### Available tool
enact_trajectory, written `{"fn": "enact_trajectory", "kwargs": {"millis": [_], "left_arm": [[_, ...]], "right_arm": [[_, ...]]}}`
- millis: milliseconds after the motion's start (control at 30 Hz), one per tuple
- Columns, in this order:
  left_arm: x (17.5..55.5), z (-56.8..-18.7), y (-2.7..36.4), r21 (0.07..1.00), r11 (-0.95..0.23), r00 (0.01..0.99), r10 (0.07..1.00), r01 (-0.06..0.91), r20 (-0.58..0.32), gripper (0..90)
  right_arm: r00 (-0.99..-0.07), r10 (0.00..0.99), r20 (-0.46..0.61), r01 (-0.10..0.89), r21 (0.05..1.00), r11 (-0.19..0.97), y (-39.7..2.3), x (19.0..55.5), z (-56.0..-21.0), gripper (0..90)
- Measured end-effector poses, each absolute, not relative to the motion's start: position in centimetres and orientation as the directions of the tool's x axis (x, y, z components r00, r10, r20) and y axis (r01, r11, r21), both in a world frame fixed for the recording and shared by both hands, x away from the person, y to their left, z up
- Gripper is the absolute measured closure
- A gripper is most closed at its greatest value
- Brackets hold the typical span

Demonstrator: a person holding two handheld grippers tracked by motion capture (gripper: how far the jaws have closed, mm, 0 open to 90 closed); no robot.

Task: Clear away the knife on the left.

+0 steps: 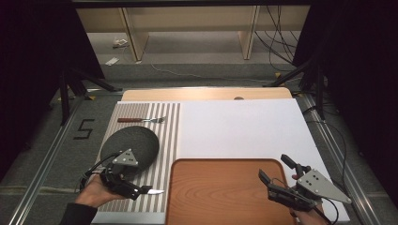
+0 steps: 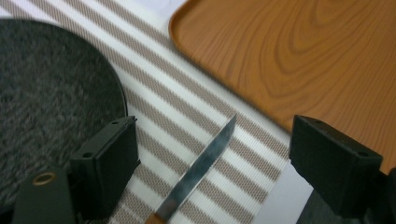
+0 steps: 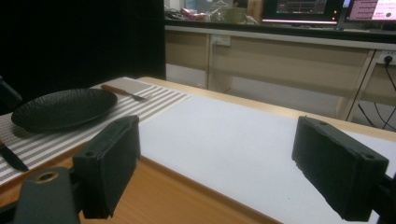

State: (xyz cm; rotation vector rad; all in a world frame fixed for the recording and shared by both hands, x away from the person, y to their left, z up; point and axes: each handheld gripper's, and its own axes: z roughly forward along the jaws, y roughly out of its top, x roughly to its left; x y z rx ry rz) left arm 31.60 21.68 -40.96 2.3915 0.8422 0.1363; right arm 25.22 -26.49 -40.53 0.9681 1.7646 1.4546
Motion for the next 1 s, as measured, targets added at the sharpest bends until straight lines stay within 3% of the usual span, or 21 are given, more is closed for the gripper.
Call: {"fn": "enact_trajectory", "kwargs": {"millis": [633,1000], "left_arm": [[31.6,-42.7,23.4,0.332,-0.782,0.832,0.554,0.527,-0.017,22.6],[32.1,-44.0,24.3,0.287,-0.784,0.822,0.568,0.551,-0.028,28.3]], "right_arm": [[-0.529,0.848,-0.026,0.147,0.982,0.122,-26.2,25.3,-40.7,16.2],[-0.529,0.848,-0.022,0.151,0.981,0.119,-26.2,25.4,-40.7,16.4]]}}
